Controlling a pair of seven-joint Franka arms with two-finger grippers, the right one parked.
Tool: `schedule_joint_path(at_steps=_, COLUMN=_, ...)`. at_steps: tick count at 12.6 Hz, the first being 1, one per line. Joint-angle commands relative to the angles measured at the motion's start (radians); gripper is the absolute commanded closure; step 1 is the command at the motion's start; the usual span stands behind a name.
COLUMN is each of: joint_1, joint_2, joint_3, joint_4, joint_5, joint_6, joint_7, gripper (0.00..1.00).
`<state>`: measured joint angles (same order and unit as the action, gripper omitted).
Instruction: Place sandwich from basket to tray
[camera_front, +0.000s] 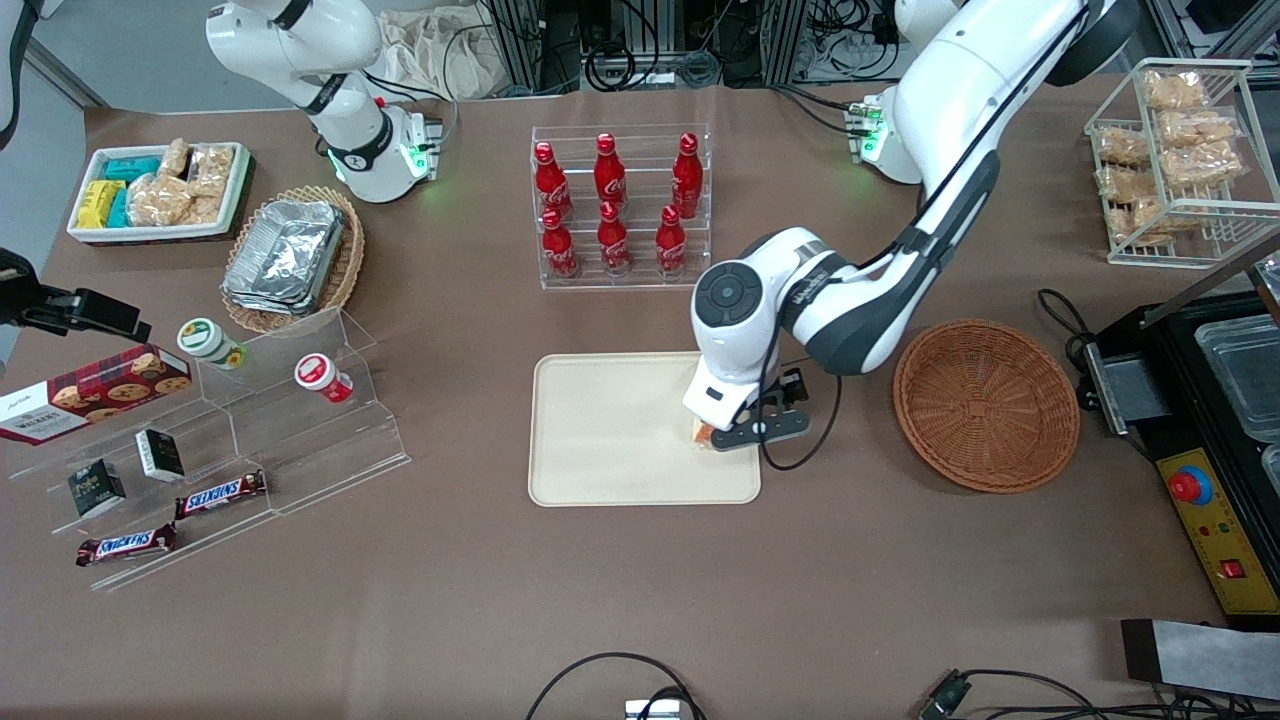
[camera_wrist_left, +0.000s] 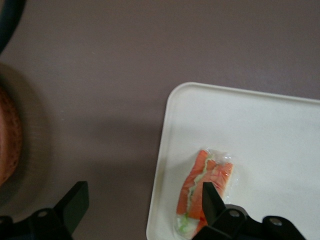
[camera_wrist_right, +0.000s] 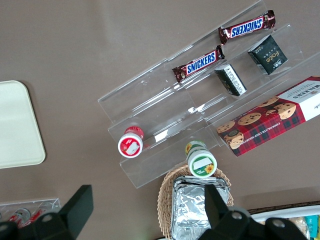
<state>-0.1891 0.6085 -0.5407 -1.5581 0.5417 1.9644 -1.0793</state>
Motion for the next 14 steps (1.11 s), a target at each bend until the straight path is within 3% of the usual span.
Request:
schedule_joint_path(at_steps=1, joint_1=0.042, joint_2=-0.082, joint_3=-0.002, joint_4=-0.003, joint_5=-0.022, joint_6=-0.083, joint_7=-0.01, gripper=0.0)
schedule_joint_path(at_steps=8, joint_1=0.169, joint_2=-0.2, joint_3=-0.004, joint_4=0.007, joint_5=-0.092, joint_6=-0.146, joint_7=0.021, gripper=0.0)
schedule_joint_path(at_steps=10, joint_1=0.19, joint_2=-0.202, joint_3=-0.004, joint_4=0.039, joint_5=-0.095, joint_6=-0.198, joint_7=0.062, gripper=0.0)
schedule_joint_path(at_steps=14, joint_1=0.266, joint_2=-0.202, joint_3=-0.002, joint_4=0.148, joint_5=-0.173, joint_6=-0.281, joint_7=0.191, gripper=0.0)
